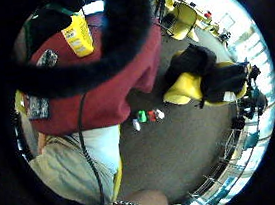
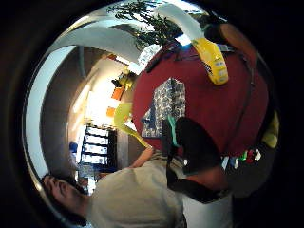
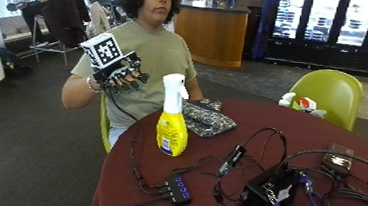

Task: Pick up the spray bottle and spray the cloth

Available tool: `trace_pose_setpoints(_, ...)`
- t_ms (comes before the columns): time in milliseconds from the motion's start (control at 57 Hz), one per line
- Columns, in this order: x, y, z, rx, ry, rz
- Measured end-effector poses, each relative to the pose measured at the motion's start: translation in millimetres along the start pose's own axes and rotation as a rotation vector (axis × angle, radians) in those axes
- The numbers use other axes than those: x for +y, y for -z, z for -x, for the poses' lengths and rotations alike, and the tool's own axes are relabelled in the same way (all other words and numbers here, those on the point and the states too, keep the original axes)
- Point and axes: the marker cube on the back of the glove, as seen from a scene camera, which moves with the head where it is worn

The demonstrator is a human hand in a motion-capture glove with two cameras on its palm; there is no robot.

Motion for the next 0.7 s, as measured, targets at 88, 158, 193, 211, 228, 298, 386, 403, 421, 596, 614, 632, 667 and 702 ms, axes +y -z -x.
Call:
trace_pose_setpoints(88,15,7,1,0.02,-0.01,-0.016)
trace_pose_setpoints(158,28,12,3,0.028,-0.019,-0.015)
trace_pose_setpoints(193,33,14,4,0.039,-0.011,-0.023)
trace_pose_setpoints(211,34,15,4,0.045,-0.005,-0.03)
trace_pose_setpoints(228,34,16,4,0.051,0.003,-0.037)
trace_pose_setpoints(298,37,19,5,0.07,0.019,-0.049)
trace_pose_setpoints(386,41,22,6,0.09,0.027,-0.031)
trace_pose_setpoints(403,43,22,7,0.09,0.021,-0.023)
trace_pose_setpoints(421,44,22,8,0.091,0.016,-0.016)
trace_pose_setpoints(596,48,20,9,0.091,0.029,0.001)
trace_pose_setpoints(614,48,19,9,0.089,0.027,-0.003)
trace_pose_setpoints(632,48,18,9,0.087,0.024,-0.006)
trace_pose_setpoints(667,47,16,8,0.079,0.014,0.001)
trace_pose_setpoints(702,45,15,7,0.07,0.009,0.02)
